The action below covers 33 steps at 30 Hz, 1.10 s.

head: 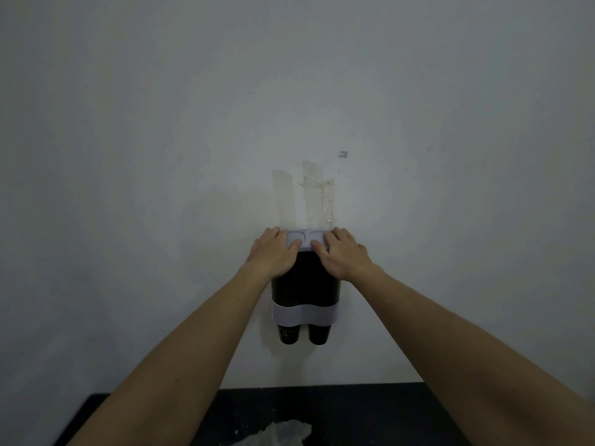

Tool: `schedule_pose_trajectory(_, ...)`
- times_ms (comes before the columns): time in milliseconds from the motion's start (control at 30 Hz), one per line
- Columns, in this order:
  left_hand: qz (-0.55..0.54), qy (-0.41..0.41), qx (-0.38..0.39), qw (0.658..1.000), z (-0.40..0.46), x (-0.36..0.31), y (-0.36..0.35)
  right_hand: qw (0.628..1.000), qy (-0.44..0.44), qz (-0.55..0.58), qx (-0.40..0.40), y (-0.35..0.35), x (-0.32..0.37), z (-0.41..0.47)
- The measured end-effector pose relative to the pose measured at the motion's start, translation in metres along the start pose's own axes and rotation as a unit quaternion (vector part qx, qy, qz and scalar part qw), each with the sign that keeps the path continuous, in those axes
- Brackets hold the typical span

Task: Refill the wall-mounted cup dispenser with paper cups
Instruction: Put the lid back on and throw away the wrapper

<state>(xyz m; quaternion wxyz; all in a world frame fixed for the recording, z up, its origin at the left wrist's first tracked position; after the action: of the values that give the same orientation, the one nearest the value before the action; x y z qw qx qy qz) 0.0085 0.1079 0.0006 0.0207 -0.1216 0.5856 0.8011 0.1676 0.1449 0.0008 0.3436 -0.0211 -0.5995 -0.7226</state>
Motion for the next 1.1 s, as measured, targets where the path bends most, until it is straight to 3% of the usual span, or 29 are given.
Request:
schedule_pose_trajectory(167,-0.002,0.01,-0.021,1.0,0.0,0.001,0.006,1.0,-0.02,0.003,-0.009,0.007,0.0,0.001)
schedule_pose_trajectory(333,-0.08,0.022,0.032,0.996,-0.006,0.007,-0.006,0.998,-0.051,0.047,0.011,0.0,-0.01,-0.004)
schedule_pose_trajectory(433,-0.091,0.024,0.011,0.996,-0.007,0.009,0.002,0.998,-0.043,0.041,-0.034,0.008,-0.006,-0.008)
schedule_pose_trajectory(533,-0.131,0.036,-0.016,0.991,-0.018,0.019,0.005,0.994,-0.007,0.052,-0.099,0.008,0.005,-0.023)
schedule_pose_trajectory(700,-0.191,0.121,-0.048,0.973,-0.049,0.057,-0.01,0.969,0.126,0.074,-0.198,-0.013,0.049,-0.07)
schedule_pose_trajectory(933,-0.203,0.155,-0.04,0.966,-0.1,0.102,-0.056,0.972,0.18,0.082,-0.128,-0.107,0.07,-0.123)
schedule_pose_trajectory(1100,-0.178,0.2,0.031,0.963,-0.144,0.137,-0.129,0.994,0.072,0.077,-0.006,-0.207,0.019,-0.153)
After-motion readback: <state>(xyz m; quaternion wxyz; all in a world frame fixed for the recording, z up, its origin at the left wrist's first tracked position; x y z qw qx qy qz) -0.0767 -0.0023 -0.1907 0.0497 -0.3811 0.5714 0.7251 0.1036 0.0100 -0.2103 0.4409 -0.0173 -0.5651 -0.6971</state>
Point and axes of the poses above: each hand's wrist, its own z-axis towards the middle knuckle, its own y-axis out of the back of the hand, x = y × z, the point moved 8 cm from there along z, towards the middle knuckle, and after that the axes turned 8 degrees about z, right-handed, at the moved point
